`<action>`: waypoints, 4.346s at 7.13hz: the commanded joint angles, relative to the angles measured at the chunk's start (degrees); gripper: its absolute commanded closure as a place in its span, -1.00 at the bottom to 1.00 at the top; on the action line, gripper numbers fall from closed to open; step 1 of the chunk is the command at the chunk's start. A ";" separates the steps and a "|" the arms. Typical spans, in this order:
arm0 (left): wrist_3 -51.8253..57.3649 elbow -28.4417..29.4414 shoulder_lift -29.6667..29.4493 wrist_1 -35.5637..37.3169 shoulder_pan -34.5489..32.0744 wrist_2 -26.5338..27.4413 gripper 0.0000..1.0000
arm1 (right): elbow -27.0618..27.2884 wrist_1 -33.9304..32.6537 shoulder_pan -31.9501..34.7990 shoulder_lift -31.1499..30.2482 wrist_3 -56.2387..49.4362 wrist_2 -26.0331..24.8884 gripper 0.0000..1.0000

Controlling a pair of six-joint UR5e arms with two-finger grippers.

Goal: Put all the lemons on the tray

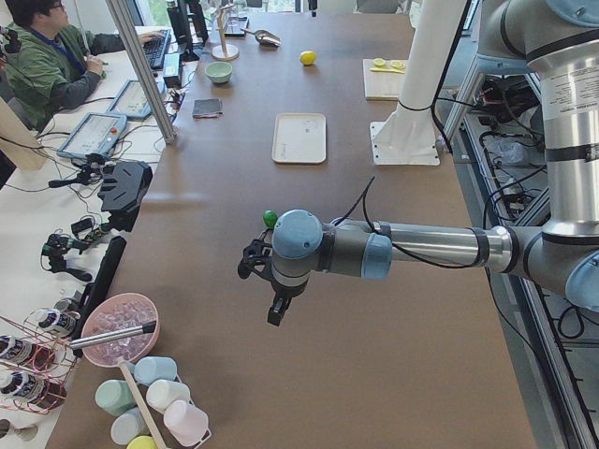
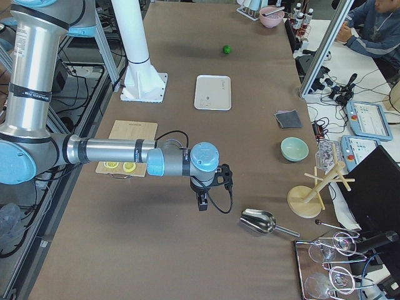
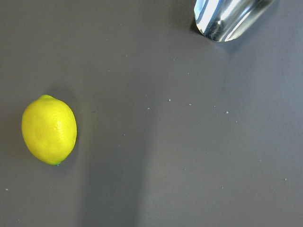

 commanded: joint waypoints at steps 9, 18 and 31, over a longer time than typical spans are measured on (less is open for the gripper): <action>-16.83 9.69 -14.42 -29.78 23.48 -1.80 -0.97 | 0.07 35.65 -20.36 4.28 42.11 -16.97 -1.00; -25.83 21.99 -21.47 -42.94 40.65 9.99 -0.97 | 0.51 36.00 -21.97 4.65 43.82 -17.07 -1.00; -75.77 21.22 -41.25 -56.84 66.94 41.71 -0.96 | 0.07 36.00 -21.97 5.26 43.82 -16.99 -1.00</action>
